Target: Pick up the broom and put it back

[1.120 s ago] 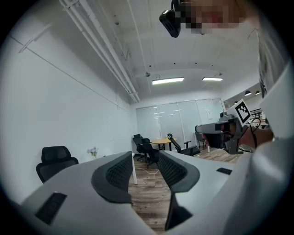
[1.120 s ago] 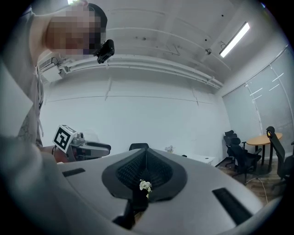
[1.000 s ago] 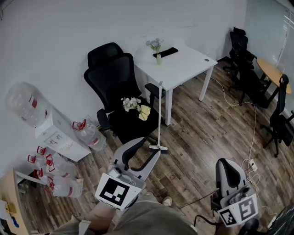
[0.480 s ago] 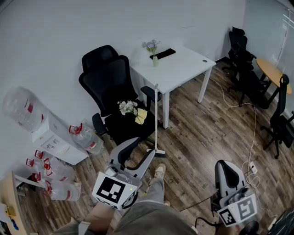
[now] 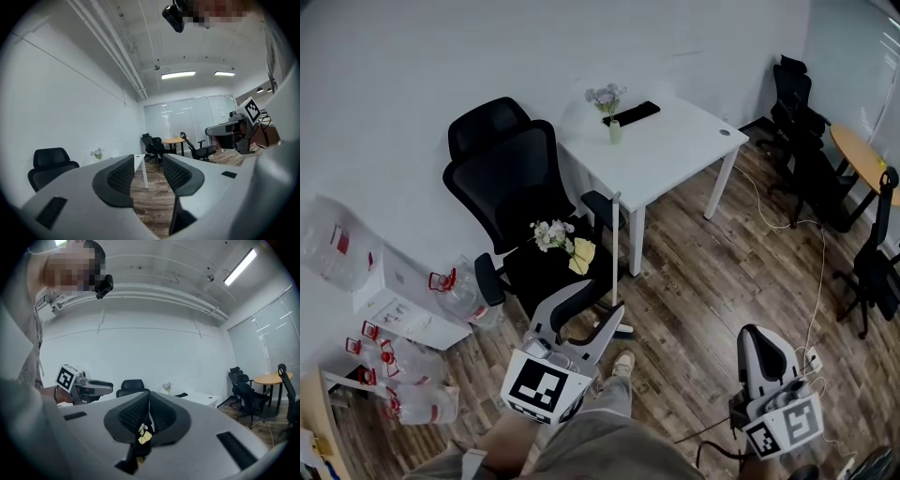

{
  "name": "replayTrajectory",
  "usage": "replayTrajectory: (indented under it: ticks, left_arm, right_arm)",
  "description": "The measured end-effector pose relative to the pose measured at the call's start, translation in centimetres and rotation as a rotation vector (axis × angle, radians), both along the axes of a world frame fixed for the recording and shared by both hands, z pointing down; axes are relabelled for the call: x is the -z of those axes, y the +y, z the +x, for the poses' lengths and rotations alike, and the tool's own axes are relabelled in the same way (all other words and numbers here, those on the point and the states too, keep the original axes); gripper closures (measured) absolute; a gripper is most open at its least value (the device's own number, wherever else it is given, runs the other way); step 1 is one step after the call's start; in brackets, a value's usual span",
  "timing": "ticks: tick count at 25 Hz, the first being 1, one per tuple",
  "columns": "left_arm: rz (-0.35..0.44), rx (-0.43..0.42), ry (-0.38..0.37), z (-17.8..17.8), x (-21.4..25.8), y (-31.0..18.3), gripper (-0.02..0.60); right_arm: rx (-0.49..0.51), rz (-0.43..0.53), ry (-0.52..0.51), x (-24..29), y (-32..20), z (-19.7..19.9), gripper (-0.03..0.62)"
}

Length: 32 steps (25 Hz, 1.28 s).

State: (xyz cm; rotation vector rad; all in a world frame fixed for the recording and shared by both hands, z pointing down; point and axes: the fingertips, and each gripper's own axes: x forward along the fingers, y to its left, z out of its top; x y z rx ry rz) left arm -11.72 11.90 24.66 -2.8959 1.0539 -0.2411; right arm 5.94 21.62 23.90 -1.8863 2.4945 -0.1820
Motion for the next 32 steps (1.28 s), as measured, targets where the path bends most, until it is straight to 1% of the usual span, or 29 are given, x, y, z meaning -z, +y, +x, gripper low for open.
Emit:
replayTrajectory:
  ticks: [11,17,22,27,32]
  left_arm:
    - [-0.041,-0.038,-0.025,1.8,-1.4,-13.6,0.376]
    - [-0.067,-0.053,-0.044,2.8,-2.7,-19.1,0.376]
    - [-0.055,-0.063,-0.081,3.2,-3.4,-21.5,0.376]
    - [-0.074,-0.032,-0.078,3.5,-4.0,-22.9,0.376]
    - [-0.076,-0.002,-0.089,4.4,-4.2,-23.6,0.384]
  right_arm:
    - [-0.041,-0.045,0.014,-0.2,-13.3,1.5,0.562]
    - [-0.067,-0.054,0.015,-0.9,-18.8,2.6,0.562]
    - [-0.076,-0.065,0.003,-1.5,-21.4,3.2,0.562]
    - [-0.072,-0.075,0.007,-1.8,-22.9,4.4,0.562]
    - [-0.051,-0.083,0.008,-1.9,-23.9,5.8,0.562]
